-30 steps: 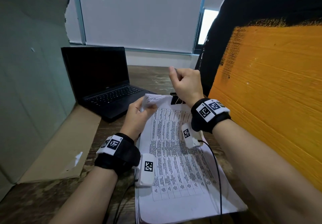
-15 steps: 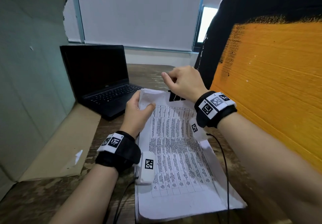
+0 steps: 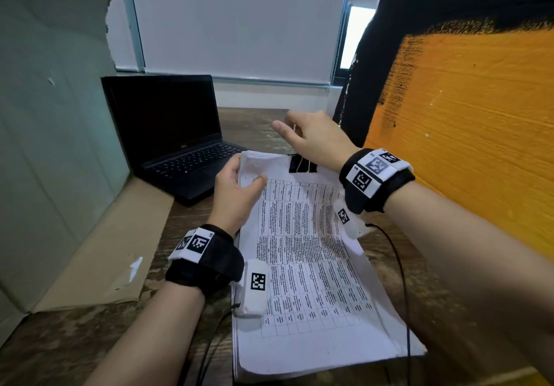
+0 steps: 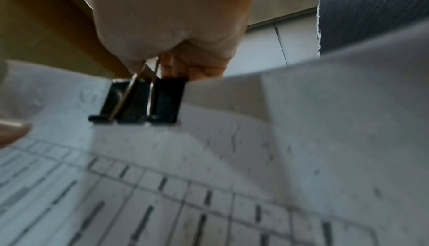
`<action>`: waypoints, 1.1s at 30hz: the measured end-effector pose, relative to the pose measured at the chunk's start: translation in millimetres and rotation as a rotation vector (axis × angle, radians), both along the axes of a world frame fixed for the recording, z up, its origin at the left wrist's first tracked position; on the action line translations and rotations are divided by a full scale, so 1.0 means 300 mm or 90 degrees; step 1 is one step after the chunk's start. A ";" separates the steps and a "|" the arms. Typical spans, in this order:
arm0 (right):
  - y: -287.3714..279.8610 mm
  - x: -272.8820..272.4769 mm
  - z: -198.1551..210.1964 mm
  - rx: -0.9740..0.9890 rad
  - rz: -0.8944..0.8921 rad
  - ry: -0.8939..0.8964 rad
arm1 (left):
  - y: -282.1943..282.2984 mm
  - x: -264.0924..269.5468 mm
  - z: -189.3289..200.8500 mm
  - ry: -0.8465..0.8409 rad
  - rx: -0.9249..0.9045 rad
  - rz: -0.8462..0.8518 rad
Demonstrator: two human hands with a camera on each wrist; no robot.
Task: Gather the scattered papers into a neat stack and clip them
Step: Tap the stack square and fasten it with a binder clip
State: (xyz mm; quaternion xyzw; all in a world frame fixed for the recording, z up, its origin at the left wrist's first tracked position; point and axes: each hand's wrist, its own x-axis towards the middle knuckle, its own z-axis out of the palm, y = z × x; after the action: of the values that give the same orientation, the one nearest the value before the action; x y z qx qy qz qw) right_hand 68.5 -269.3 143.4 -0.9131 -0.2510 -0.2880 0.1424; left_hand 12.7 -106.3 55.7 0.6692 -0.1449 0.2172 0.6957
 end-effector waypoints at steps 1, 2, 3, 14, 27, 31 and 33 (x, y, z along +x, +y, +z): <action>-0.009 -0.004 0.005 -0.012 -0.017 -0.016 | 0.002 0.001 -0.003 0.002 0.002 0.007; -0.016 -0.008 0.011 -0.008 -0.026 -0.029 | 0.004 0.002 -0.005 0.003 0.001 0.011; -0.020 -0.012 0.020 0.002 -0.030 -0.038 | 0.004 0.001 -0.005 0.003 0.001 0.013; 0.018 -0.029 0.017 -0.101 -0.027 -0.146 | -0.002 -0.001 -0.002 -0.015 0.013 0.017; 0.034 -0.025 -0.022 -0.049 -0.076 -0.223 | -0.003 0.021 -0.018 -0.020 0.010 0.050; 0.028 -0.004 -0.014 0.042 -0.092 -0.140 | 0.007 0.022 -0.016 -0.020 -0.001 0.041; 0.028 -0.002 -0.021 0.031 -0.082 -0.131 | 0.005 0.020 -0.017 -0.022 -0.005 0.034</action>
State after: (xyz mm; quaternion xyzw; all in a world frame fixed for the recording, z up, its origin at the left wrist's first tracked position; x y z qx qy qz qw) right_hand 68.0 -260.9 137.2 -0.8894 -0.1978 -0.3946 0.1192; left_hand 18.7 -104.8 50.5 0.6660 -0.1384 0.2478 0.6898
